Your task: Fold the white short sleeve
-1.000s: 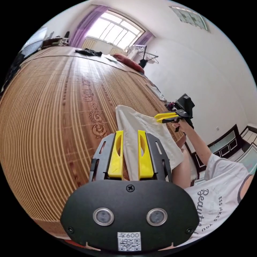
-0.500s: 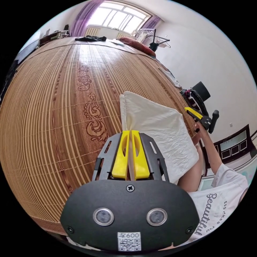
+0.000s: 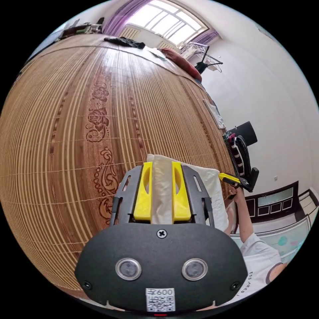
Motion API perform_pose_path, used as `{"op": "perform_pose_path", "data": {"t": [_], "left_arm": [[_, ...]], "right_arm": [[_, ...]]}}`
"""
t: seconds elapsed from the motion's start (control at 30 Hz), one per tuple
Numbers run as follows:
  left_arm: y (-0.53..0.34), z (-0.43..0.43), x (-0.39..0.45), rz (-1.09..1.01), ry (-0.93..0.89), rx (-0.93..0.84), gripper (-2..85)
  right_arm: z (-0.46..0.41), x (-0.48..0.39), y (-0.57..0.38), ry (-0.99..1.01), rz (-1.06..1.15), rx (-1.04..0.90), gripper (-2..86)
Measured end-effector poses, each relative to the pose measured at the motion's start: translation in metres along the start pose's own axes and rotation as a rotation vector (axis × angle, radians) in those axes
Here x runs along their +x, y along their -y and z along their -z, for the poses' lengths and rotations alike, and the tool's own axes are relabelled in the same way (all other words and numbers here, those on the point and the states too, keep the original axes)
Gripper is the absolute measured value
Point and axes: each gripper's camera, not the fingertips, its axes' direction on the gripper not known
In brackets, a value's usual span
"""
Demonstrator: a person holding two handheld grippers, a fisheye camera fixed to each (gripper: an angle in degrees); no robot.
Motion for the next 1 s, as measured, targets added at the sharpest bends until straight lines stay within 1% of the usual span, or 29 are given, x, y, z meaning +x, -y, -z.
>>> {"op": "perform_pose_path", "data": {"t": [0.13,0.23,0.33,0.43,0.5,0.53,0.57,0.63,0.67,0.73,0.77,0.8,0.83,0.87,0.93,0.97,1.0], "left_arm": [[0.000,-0.007,-0.005,-0.013,-0.026,0.051,2.9],[0.007,-0.003,-0.002,-0.061,-0.019,0.030,2.4],[0.018,0.008,0.005,-0.109,-0.051,0.007,2.1],[0.026,0.019,0.016,-0.141,-0.010,0.021,1.8],[0.024,0.033,0.012,-0.078,0.098,0.119,1.4],[0.016,0.047,0.008,-0.033,0.170,0.228,1.1],[0.009,0.052,0.005,-0.011,0.179,0.276,1.1],[0.007,0.045,0.005,-0.087,0.049,0.223,0.8],[0.008,0.032,0.004,-0.131,-0.061,0.128,0.7],[0.003,0.012,0.002,-0.163,-0.158,0.029,0.6],[-0.001,-0.003,0.000,-0.179,-0.159,-0.022,0.6],[-0.006,-0.019,-0.007,-0.137,-0.030,-0.085,0.5],[-0.009,-0.026,-0.011,-0.129,0.049,-0.100,0.5],[-0.016,-0.028,-0.016,-0.151,0.014,-0.041,0.5],[-0.024,-0.027,-0.030,-0.062,-0.055,0.010,0.5],[-0.031,-0.025,-0.029,-0.043,-0.037,0.048,0.4],[-0.039,-0.021,-0.021,-0.051,0.033,0.073,0.4]], "right_arm": [[-0.003,0.020,-0.006,0.048,-0.020,-0.001,-0.8],[-0.004,0.040,-0.011,0.099,-0.058,0.004,-0.9],[-0.005,0.055,-0.014,0.136,-0.085,0.005,-0.9],[-0.005,0.060,-0.017,0.140,-0.080,0.014,-0.9],[-0.004,0.056,-0.018,0.109,-0.052,0.018,-0.9],[-0.004,0.052,-0.018,0.084,-0.033,0.017,-0.9],[-0.004,0.050,-0.018,0.073,-0.026,0.017,-0.9],[-0.003,0.050,-0.019,0.059,-0.016,0.020,-0.9],[-0.003,0.051,-0.019,0.064,-0.020,0.020,-0.9],[-0.002,0.062,-0.018,0.101,-0.050,0.019,-0.9],[-0.002,0.065,-0.018,0.114,-0.059,0.019,-0.9],[-0.002,0.070,-0.018,0.134,-0.075,0.020,-0.9],[-0.001,0.073,-0.017,0.146,-0.086,0.019,-0.9],[-0.001,0.073,-0.016,0.145,-0.087,0.018,-0.9],[0.000,0.067,-0.012,0.115,-0.076,0.007,-0.9],[0.000,0.064,-0.011,0.108,-0.072,0.002,-0.9],[0.001,0.059,-0.006,0.093,-0.065,-0.012,-0.9]]}}
